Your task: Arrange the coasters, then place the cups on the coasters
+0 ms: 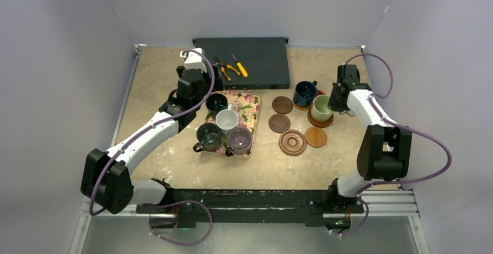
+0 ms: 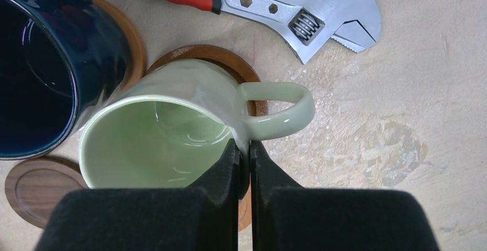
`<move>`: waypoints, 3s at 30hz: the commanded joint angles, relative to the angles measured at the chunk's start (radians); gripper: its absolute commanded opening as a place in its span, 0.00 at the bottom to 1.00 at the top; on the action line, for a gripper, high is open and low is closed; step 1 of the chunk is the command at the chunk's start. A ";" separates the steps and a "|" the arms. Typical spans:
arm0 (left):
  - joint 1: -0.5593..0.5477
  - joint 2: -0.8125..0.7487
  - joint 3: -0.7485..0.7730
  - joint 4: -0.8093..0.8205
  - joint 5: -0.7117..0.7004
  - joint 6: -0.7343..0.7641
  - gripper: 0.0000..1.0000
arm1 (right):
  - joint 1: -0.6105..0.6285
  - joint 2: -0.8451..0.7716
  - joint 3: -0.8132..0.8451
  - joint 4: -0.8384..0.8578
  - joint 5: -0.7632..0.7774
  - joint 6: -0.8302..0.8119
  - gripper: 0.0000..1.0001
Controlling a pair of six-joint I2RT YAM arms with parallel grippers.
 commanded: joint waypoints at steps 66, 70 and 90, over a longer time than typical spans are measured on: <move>0.183 0.173 0.092 -0.318 0.339 -0.037 0.72 | 0.085 -0.370 -0.039 0.237 -0.348 -0.034 0.41; 0.185 0.232 0.110 -0.342 0.356 -0.025 0.63 | 0.097 -0.356 -0.066 0.256 -0.331 -0.036 0.41; 0.189 0.151 0.096 -0.311 0.173 -0.015 0.00 | 0.118 -0.345 -0.076 0.264 -0.307 -0.023 0.38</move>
